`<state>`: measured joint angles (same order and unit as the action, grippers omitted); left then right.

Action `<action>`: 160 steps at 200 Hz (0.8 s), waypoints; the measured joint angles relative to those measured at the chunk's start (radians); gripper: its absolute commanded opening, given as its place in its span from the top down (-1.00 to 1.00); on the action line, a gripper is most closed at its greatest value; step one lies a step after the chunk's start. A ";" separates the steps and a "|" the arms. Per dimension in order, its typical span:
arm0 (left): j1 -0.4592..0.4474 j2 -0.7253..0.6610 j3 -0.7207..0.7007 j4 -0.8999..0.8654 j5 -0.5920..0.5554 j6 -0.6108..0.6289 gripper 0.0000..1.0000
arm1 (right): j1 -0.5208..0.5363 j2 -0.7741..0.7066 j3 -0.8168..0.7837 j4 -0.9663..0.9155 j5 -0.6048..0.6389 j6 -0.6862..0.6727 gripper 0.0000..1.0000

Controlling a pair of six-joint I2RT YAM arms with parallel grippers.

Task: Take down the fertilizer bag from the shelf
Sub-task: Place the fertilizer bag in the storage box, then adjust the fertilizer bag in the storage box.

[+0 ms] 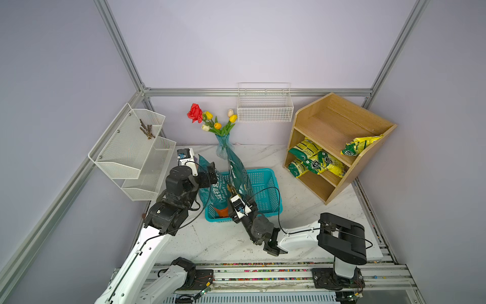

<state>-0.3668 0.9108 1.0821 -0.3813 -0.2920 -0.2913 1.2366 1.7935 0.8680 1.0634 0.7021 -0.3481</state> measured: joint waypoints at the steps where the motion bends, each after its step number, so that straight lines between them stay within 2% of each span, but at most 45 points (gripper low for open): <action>1: 0.000 0.001 0.000 0.000 0.000 0.000 -1.00 | 0.000 -0.003 0.001 -0.003 -0.001 0.001 -0.60; 38: 0.000 0.003 0.000 0.000 0.003 -0.005 -1.00 | 0.001 -0.162 0.053 -0.220 -0.016 0.077 -0.64; 88: 0.001 0.003 -0.004 0.003 0.014 -0.019 -1.00 | -0.005 -0.366 0.154 -0.426 -0.031 0.097 -0.62; 121: 0.001 0.025 -0.003 0.004 0.056 -0.023 -1.00 | -0.080 -0.389 0.369 -0.672 -0.041 0.148 -0.55; 160: 0.001 0.093 -0.002 -0.007 0.126 -0.023 -1.00 | -0.238 -0.387 0.668 -1.042 0.037 0.209 -0.53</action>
<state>-0.3656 1.0042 1.0801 -0.3882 -0.1665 -0.3141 0.9985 1.4063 1.5360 0.0216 0.7387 -0.1390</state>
